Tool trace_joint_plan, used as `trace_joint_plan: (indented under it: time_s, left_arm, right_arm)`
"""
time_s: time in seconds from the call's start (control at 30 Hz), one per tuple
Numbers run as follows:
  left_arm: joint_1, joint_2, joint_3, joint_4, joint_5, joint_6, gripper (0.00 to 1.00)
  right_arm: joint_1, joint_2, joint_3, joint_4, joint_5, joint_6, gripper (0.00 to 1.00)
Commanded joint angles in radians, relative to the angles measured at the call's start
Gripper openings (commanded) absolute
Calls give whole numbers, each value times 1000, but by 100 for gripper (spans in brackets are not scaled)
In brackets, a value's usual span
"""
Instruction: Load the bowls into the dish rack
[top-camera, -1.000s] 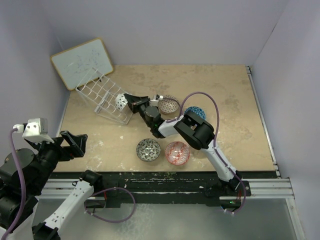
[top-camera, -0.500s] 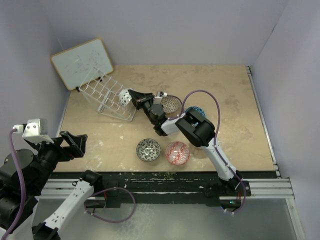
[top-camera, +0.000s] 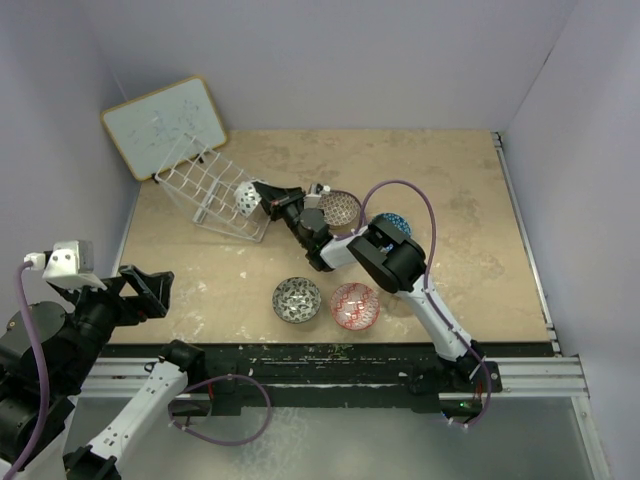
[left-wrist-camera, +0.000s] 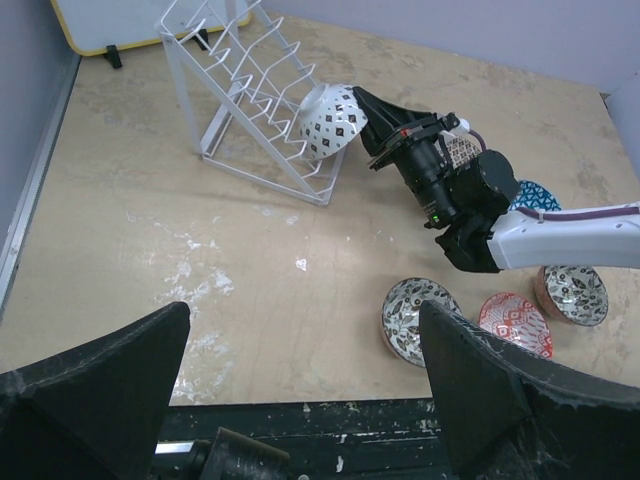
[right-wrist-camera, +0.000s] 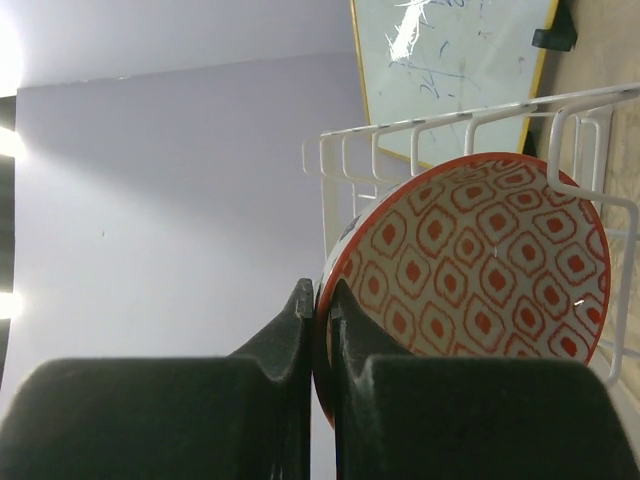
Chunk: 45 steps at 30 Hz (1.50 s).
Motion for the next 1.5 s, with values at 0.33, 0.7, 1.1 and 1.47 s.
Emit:
trace_joint_plan:
  time_s: [0.33,0.7,1.1,1.47]
  left_arm:
    - [5,-2,3,15,-4,18,99]
    - [5,2,13,15,2,14,99]
    - [4,-4,18,13,4,8,99]
    - [5,-12,11,9,3,-1,99]
  right_arm:
    - [-5,-66,17,-78,-52,6,27]
    - [-5,-138,-45,-140,-43,-4,60]
    - [-4,-265,-90,-376,-43,-57,79]
    - [-6,-322,-120,-577,-86,-97,82]
